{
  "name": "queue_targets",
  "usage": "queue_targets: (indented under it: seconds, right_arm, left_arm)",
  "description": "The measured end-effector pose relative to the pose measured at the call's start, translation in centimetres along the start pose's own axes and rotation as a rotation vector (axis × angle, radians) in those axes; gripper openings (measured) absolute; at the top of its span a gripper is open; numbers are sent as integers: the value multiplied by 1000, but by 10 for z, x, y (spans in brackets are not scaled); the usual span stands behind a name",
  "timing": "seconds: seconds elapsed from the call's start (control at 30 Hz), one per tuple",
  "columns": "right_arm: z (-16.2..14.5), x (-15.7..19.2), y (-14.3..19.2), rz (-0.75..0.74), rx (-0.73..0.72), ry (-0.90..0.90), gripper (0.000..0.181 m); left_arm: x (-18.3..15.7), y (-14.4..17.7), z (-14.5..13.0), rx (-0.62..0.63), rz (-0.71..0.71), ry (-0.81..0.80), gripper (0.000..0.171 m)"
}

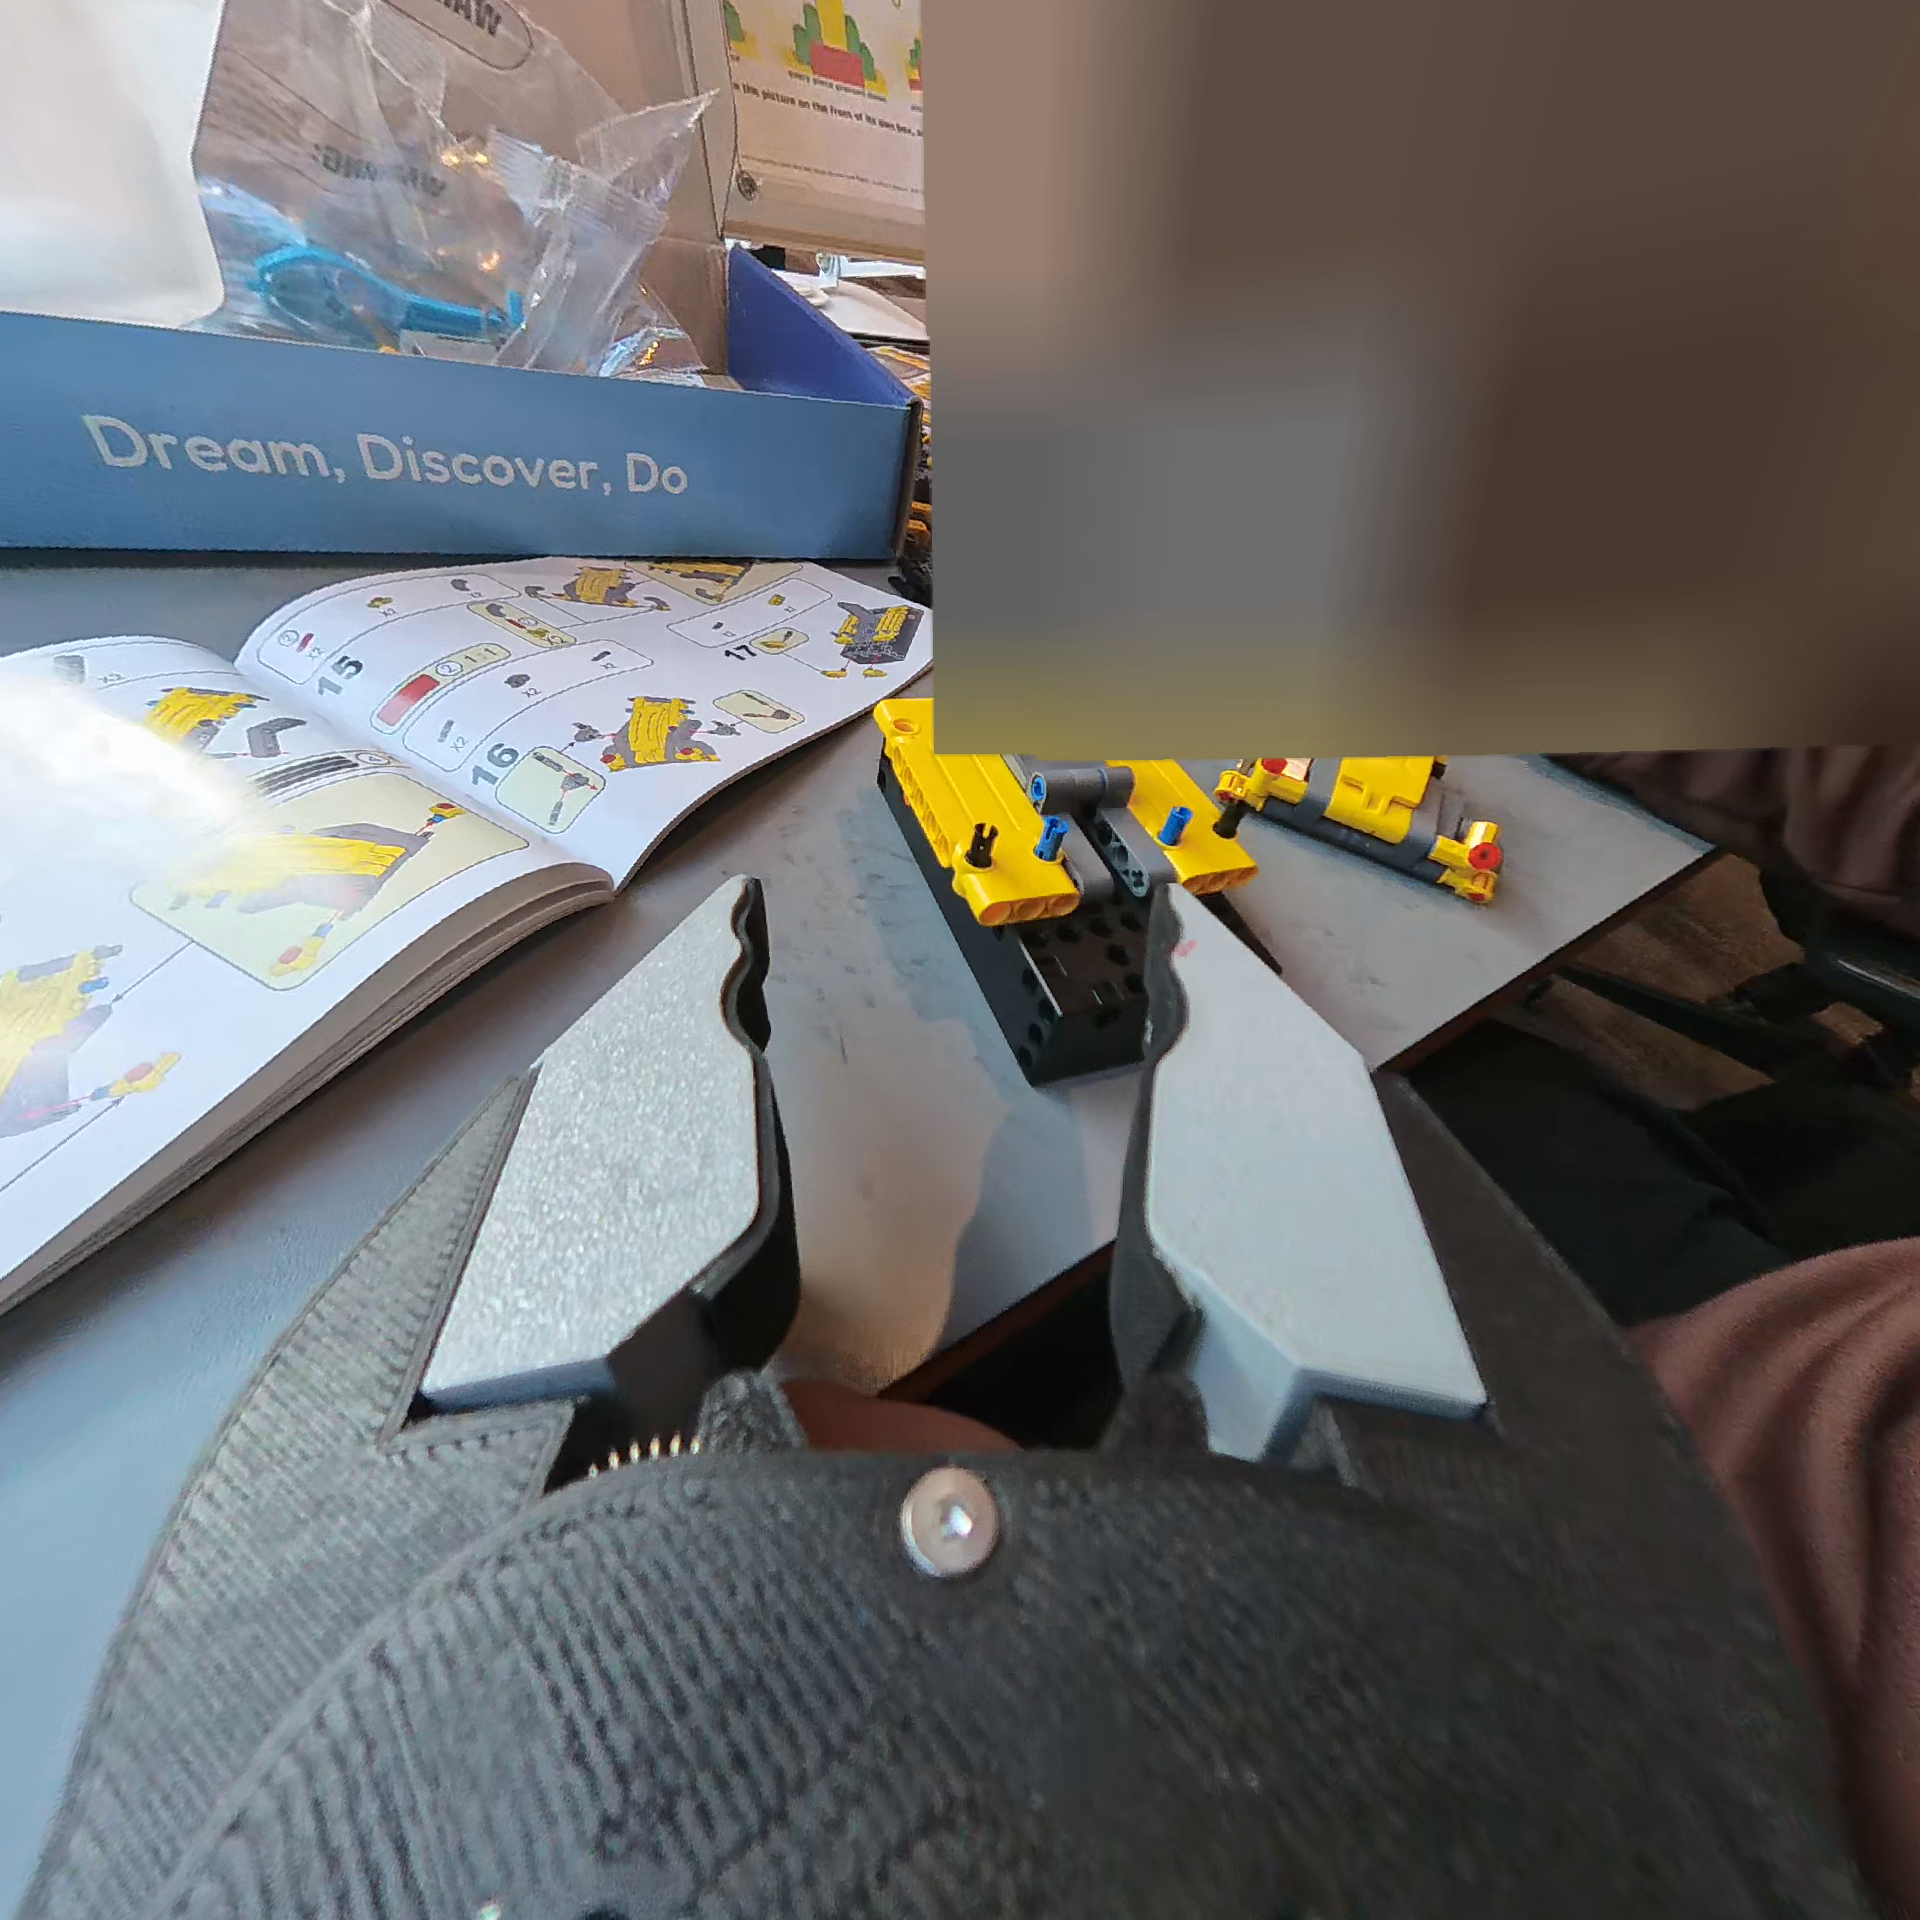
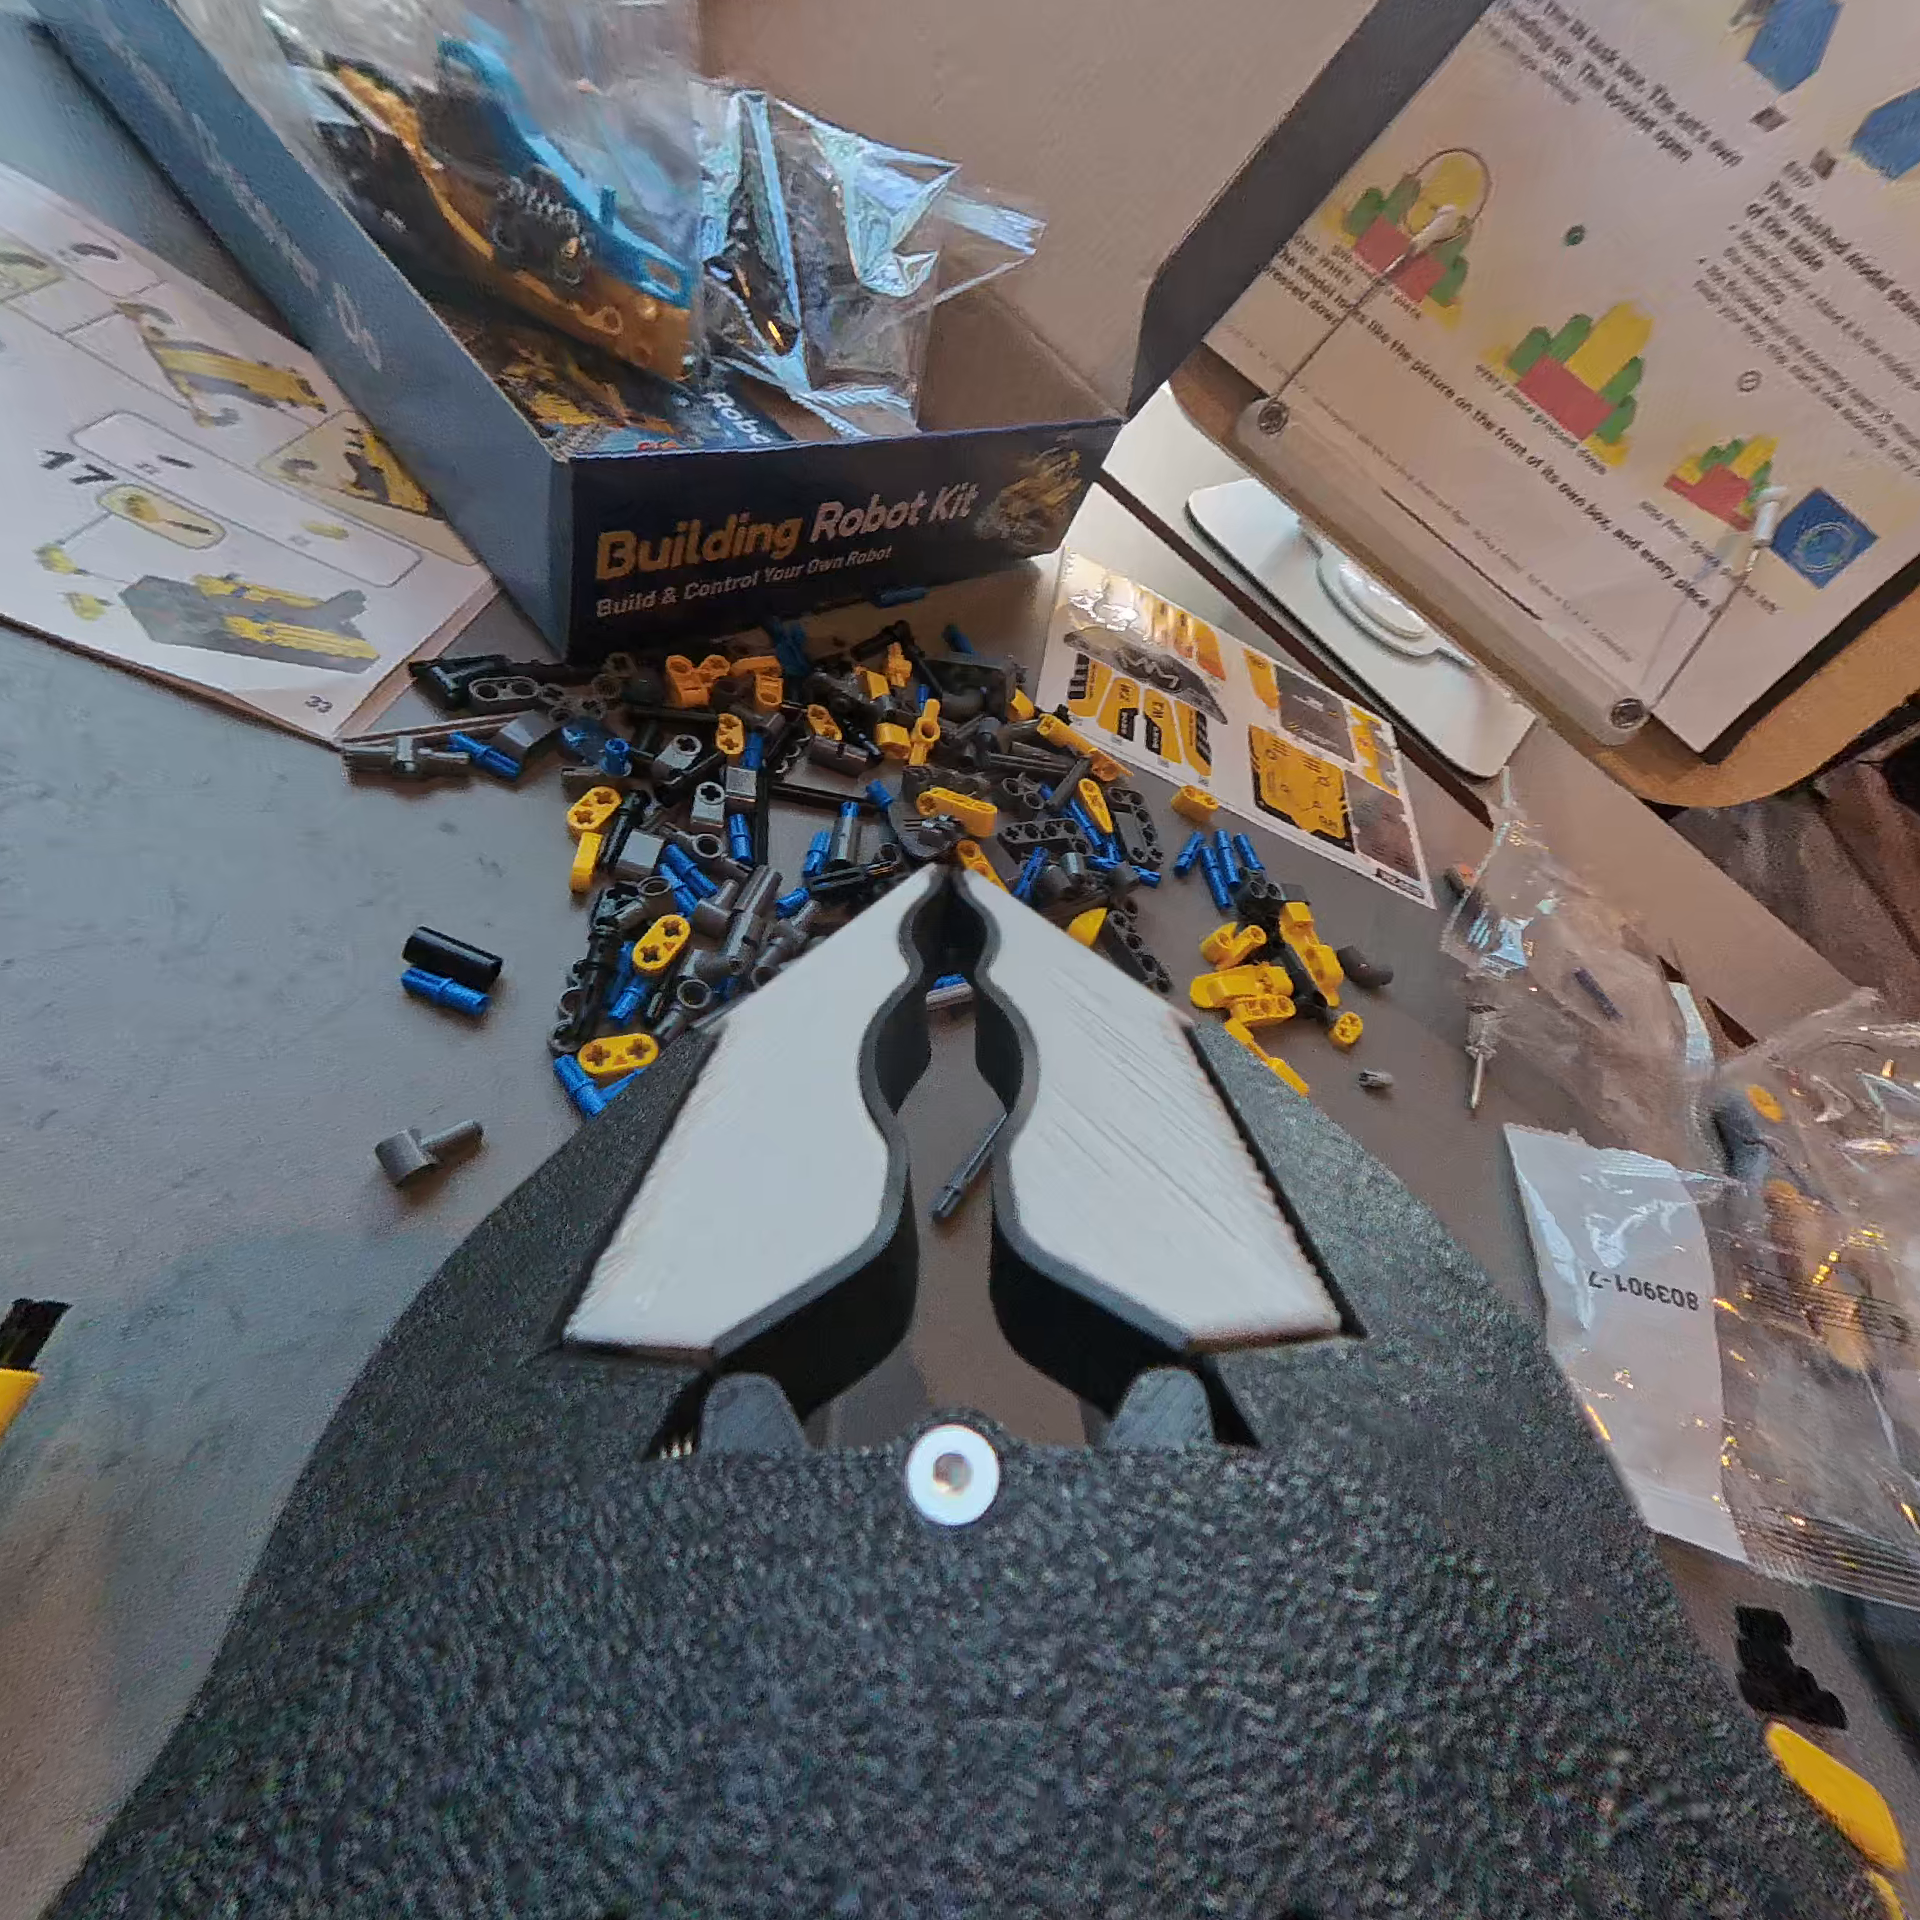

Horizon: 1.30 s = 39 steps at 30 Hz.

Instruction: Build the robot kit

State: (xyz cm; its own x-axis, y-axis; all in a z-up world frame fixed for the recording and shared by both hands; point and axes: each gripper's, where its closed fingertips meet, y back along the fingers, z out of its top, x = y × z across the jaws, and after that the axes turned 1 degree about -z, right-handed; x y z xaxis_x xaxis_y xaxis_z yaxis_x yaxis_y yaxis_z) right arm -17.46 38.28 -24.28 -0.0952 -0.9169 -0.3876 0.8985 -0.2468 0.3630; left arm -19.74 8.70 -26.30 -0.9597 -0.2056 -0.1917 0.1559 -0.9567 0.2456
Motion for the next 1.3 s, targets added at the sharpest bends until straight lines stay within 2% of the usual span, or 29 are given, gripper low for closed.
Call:
queue_targets:
  seconds: [0.2,0.33,0.63,0.87,0.97,1.07,1.2,1.3]
  right_arm:
    - [-6,-1,-2,24,3,-52,0]
    - [1,-13,5,-11,-50,-112,7]
    - [1,-26,15,-26,-67,-232,3]
    - [-2,-19,11,8,-47,-228,4]
    - [-4,-17,9,26,-39,-237,7]
    - [4,6,8,149,-34,-245,12]
    - [30,74,-2,444,17,-204,14]
    - [42,102,-25,517,87,-122,13]
  left_arm:
    - [0,-2,1,-3,-2,2,71]
    - [0,-2,0,-1,6,-11,70]
    - [5,-4,1,-6,39,-23,68]
    - [5,-6,1,-7,52,-39,68]
    - [14,-4,8,-40,92,-38,62]
    - [17,-3,14,-64,80,12,58]
    - [14,-5,9,-38,80,1,61]
    - [10,-5,9,-39,71,-20,61]
